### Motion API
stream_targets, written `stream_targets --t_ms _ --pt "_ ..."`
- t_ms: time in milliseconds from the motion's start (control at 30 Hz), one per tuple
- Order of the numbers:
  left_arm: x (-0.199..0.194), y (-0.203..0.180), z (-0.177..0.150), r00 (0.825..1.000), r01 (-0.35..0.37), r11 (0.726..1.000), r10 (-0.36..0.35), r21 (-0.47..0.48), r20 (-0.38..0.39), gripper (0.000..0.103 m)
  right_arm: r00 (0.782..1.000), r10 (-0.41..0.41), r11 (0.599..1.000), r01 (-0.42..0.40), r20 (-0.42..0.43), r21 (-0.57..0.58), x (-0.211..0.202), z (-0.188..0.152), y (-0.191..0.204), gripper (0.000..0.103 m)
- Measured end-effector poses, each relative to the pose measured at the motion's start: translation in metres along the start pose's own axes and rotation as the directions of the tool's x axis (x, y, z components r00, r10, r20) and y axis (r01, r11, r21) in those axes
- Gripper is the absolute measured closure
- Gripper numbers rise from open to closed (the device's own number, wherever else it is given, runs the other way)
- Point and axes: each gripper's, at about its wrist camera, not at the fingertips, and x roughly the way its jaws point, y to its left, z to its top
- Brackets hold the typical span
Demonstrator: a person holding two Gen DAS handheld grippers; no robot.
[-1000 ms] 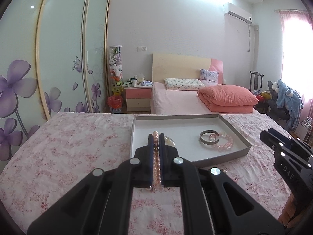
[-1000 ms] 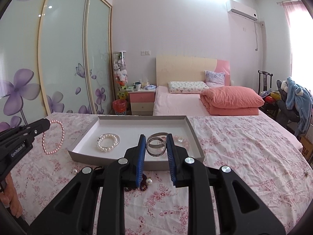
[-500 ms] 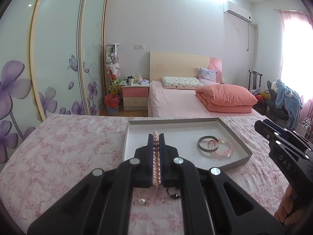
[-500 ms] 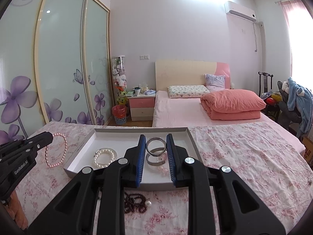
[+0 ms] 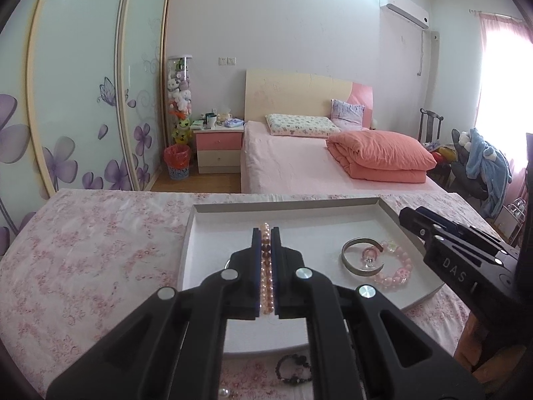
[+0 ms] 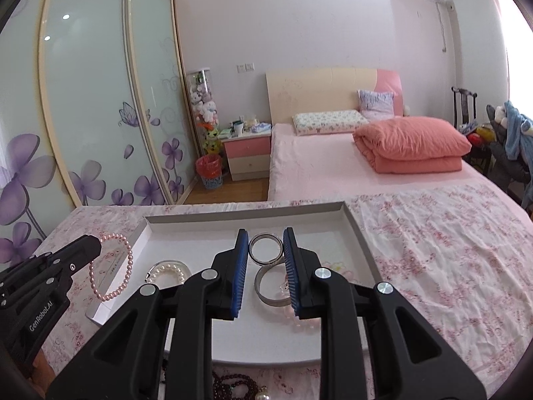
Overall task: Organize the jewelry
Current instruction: 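Carry the pink pearl bracelet and silver ring over the tray and open both grippers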
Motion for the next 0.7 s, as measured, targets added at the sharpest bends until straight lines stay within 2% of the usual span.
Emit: stream_targets --t_ms 400,467,500,700 --pt "0.03 -0.002 -0.002 0.999 0.013 1.0 -0.013 0.007 -0.039 0.096 0.997 0.008 0.999 -0.004 -0.073 0.045 0.021 -0.004 -0.007 0.079" --pt "0.032 -0.001 -0.003 0.999 0.01 1.0 -0.01 0.002 -0.046 0.095 0.998 0.003 0.999 0.0 -0.067 0.045 0.019 -0.003 -0.007 0.062" --pt "0.032 -0.002 -0.004 0.999 0.011 1.0 -0.011 0.0 -0.048 0.093 0.998 -0.002 0.999 0.005 -0.06 0.044 0.018 -0.003 -0.007 0.059" --pt "0.032 0.003 -0.002 0.999 -0.008 1.0 0.007 -0.014 -0.05 0.09 0.999 -0.021 0.999 0.023 -0.037 0.04 0.011 -0.001 -0.012 0.058"
